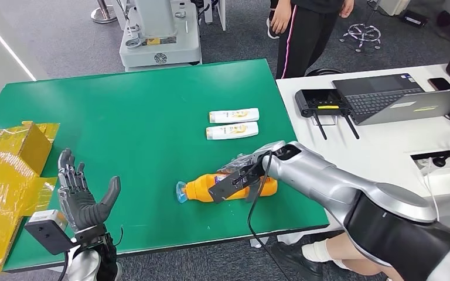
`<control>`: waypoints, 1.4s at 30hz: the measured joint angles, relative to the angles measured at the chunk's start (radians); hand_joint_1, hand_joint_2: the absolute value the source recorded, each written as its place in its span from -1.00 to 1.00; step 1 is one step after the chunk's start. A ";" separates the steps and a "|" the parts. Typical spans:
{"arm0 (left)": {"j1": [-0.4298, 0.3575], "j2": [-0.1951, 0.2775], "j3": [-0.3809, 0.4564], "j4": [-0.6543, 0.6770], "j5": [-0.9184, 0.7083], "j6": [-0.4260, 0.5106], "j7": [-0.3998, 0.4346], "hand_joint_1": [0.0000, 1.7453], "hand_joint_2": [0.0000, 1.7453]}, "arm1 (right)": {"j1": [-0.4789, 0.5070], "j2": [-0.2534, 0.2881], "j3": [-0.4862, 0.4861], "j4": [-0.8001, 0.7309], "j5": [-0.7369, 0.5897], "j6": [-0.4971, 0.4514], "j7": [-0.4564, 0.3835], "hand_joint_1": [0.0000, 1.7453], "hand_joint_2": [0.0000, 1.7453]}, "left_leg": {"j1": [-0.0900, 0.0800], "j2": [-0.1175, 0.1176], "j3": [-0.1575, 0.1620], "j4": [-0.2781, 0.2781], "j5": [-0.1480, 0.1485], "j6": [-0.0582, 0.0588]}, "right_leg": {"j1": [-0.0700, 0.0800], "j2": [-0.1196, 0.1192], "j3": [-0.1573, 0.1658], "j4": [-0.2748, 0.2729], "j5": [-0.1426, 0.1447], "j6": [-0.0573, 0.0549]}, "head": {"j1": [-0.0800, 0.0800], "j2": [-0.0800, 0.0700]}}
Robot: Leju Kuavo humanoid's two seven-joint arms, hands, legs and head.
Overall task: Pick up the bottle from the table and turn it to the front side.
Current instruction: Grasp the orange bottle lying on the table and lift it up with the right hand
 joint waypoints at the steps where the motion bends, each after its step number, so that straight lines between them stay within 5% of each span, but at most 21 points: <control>1: 0.000 0.000 0.000 0.000 0.001 0.000 0.000 -1.00 1.00 | -0.002 0.000 0.003 0.001 0.001 0.003 0.002 -1.00 1.00 | 0.000 0.000 0.000 0.000 0.000 0.000 | 0.000 0.000 0.000 0.000 0.000 0.000 | 0.000 0.000; 31: 0.007 0.000 0.027 0.000 0.016 0.000 0.000 -1.00 1.00 | -0.018 -0.002 0.109 0.022 0.073 -0.135 0.059 -1.00 1.00 | 0.000 0.000 0.000 0.000 0.000 0.000 | 0.000 0.000 0.000 0.000 0.001 0.001 | 0.000 0.000; 32: 0.007 -0.001 0.027 0.000 0.016 0.000 0.000 -1.00 1.00 | -0.014 -0.002 0.110 0.023 0.072 -0.144 0.061 -0.72 1.00 | 0.000 0.000 0.000 0.000 0.000 0.000 | 0.000 0.000 0.000 0.000 0.001 0.001 | 0.000 0.000; 35: 0.007 -0.002 0.028 0.000 0.016 0.000 0.000 -1.00 1.00 | -0.004 0.000 0.110 0.029 0.070 -0.166 0.064 0.78 1.00 | 0.000 0.000 0.000 0.001 0.000 0.000 | 0.000 0.001 0.000 0.000 0.001 0.002 | 0.000 0.000; 36: 0.006 -0.003 0.028 0.000 0.016 0.000 0.000 -1.00 1.00 | -0.003 0.000 0.110 0.030 0.069 -0.170 0.064 1.00 1.00 | 0.000 0.000 0.000 0.001 0.000 0.000 | 0.000 0.001 0.000 0.000 0.001 0.002 | 0.000 0.000; 42: 0.006 -0.008 0.029 0.000 0.017 0.000 0.000 -1.00 1.00 | -0.001 0.000 0.110 0.035 0.067 -0.178 0.062 1.00 1.00 | 0.000 0.001 0.001 0.001 0.001 0.002 | 0.000 0.001 0.001 0.000 0.002 0.003 | 0.000 0.000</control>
